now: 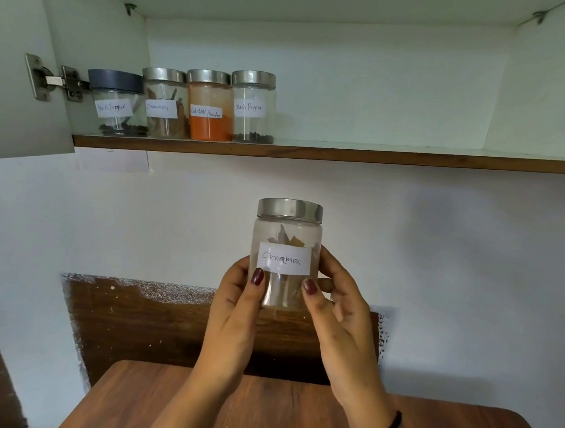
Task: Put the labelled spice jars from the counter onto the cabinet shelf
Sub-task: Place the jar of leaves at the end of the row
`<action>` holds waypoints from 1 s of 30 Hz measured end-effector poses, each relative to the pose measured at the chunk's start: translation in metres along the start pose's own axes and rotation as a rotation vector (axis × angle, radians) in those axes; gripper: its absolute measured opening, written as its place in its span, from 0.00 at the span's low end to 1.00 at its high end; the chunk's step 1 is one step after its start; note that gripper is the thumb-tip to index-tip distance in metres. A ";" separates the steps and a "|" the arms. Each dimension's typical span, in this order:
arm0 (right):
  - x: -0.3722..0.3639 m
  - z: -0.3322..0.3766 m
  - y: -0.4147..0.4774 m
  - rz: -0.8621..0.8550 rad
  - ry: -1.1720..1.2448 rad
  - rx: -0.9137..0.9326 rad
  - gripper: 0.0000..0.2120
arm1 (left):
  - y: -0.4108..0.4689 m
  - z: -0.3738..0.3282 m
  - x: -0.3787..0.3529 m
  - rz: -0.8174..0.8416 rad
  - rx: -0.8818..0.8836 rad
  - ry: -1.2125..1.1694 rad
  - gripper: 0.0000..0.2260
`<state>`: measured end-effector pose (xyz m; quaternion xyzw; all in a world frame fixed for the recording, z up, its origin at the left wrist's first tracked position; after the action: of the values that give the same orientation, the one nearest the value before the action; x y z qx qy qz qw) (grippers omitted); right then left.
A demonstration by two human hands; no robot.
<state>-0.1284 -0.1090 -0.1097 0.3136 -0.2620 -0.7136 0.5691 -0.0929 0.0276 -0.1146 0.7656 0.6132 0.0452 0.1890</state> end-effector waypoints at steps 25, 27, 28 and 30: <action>0.014 0.051 0.096 0.036 -0.204 0.215 0.31 | 0.056 -0.084 -0.023 -0.134 -0.380 0.425 0.27; 0.015 0.052 0.103 0.034 -0.229 0.228 0.31 | 0.061 -0.087 -0.022 -0.164 -0.403 0.466 0.27; 0.014 0.052 0.107 0.037 -0.241 0.234 0.31 | 0.064 -0.089 -0.022 -0.179 -0.408 0.481 0.27; 0.014 0.053 0.116 0.052 -0.261 0.245 0.31 | 0.071 -0.094 -0.023 -0.197 -0.413 0.494 0.27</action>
<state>-0.0950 -0.1462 0.0079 0.2784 -0.4266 -0.6960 0.5060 -0.0610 0.0147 0.0010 0.6142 0.6894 0.3343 0.1892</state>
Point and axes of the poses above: each hand's wrist, its own y-axis towards the middle knuckle, its own x-axis out of the back of the hand, z = x × y, the point moved 9 cm from there along y, towards the middle knuckle, and after that the axes turned 12 degrees about x, right-handed, at the moved point
